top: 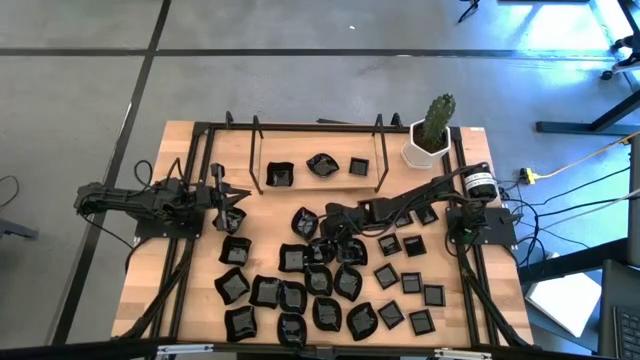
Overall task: Pick & Place Mini shaped plates
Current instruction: Stack the black leaf-shaped plate on top of the black leaf-shaped plate on the shelf
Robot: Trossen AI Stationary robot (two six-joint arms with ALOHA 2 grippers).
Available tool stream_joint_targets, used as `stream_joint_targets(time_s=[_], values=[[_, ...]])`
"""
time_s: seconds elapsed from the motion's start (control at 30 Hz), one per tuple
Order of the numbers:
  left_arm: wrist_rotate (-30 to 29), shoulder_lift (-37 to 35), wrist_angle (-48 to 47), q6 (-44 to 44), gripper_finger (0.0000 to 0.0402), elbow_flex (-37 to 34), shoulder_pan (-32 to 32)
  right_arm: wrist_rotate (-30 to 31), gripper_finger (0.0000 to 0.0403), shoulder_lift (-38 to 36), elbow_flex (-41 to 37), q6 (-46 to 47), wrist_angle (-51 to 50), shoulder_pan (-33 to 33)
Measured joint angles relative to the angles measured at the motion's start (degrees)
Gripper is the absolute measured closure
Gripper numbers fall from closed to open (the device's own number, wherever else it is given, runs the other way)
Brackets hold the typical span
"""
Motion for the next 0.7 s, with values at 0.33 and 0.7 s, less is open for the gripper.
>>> stream_joint_targets(time_s=[0.33, 0.7], values=[[0.00, 0.00, 0.02, 0.00, 0.0399, 0.00, 0.00, 0.28, 0.0356, 0.08, 0.00, -0.85, -0.07, -0.17], [0.01, 0.00, 0.04, 0.00, 0.0395, 0.00, 0.00, 1.65, 0.0396, -0.38, 10.11, -1.07, -13.65, -1.51]])
